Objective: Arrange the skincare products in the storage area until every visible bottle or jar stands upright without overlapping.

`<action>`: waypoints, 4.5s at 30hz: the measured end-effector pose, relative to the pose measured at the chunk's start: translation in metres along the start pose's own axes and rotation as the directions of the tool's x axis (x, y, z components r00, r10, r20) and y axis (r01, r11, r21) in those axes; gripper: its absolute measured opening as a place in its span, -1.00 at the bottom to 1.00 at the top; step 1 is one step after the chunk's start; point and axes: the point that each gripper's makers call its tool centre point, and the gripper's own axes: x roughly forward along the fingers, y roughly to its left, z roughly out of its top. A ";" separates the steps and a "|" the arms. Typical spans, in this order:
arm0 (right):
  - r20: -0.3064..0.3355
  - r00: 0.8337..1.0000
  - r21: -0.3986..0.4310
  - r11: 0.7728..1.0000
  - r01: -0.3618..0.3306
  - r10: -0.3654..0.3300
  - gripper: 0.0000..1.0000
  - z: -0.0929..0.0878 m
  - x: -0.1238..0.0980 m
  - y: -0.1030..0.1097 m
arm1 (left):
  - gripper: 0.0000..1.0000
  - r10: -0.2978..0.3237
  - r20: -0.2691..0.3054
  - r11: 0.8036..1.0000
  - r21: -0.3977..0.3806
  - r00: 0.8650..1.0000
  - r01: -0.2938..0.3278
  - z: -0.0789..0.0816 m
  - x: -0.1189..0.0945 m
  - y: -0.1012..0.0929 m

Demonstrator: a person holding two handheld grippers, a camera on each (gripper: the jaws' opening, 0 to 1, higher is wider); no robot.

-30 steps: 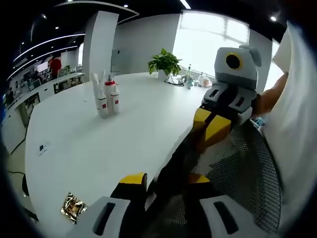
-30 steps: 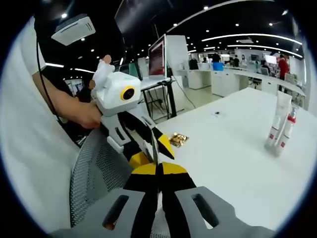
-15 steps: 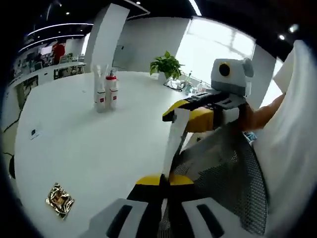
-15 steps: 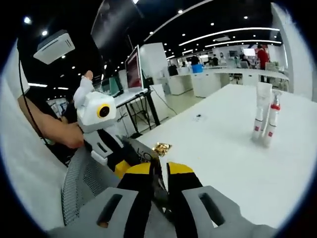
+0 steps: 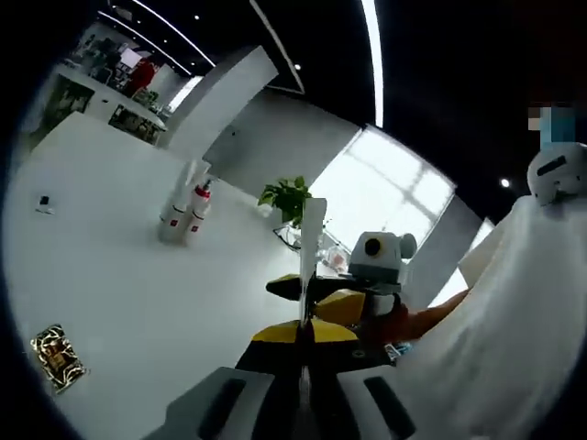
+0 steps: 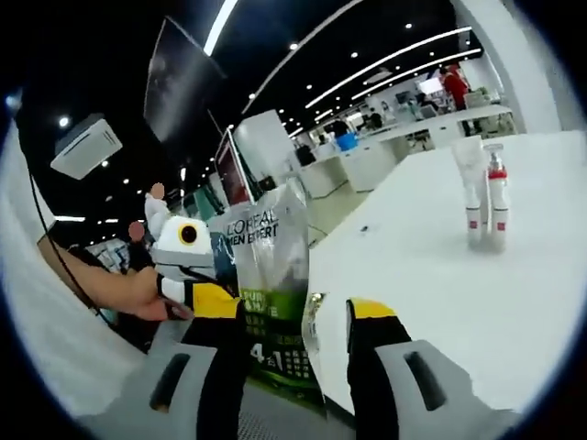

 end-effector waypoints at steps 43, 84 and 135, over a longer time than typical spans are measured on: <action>0.402 0.888 0.542 0.724 -0.427 0.223 -0.86 0.102 -0.038 0.051 | -0.95 -0.336 0.161 0.877 -0.305 0.928 0.370 0.047 -0.006 -0.062; 0.202 0.971 0.529 0.821 -0.215 0.124 -0.99 0.064 -0.006 0.046 | -0.90 -0.522 0.165 0.705 -0.468 0.837 0.533 0.044 -0.013 -0.044; 0.331 0.931 0.466 0.831 -0.305 0.156 -0.99 0.087 -0.017 0.051 | -0.95 -0.417 0.146 0.820 -0.364 0.897 0.441 0.060 -0.003 -0.054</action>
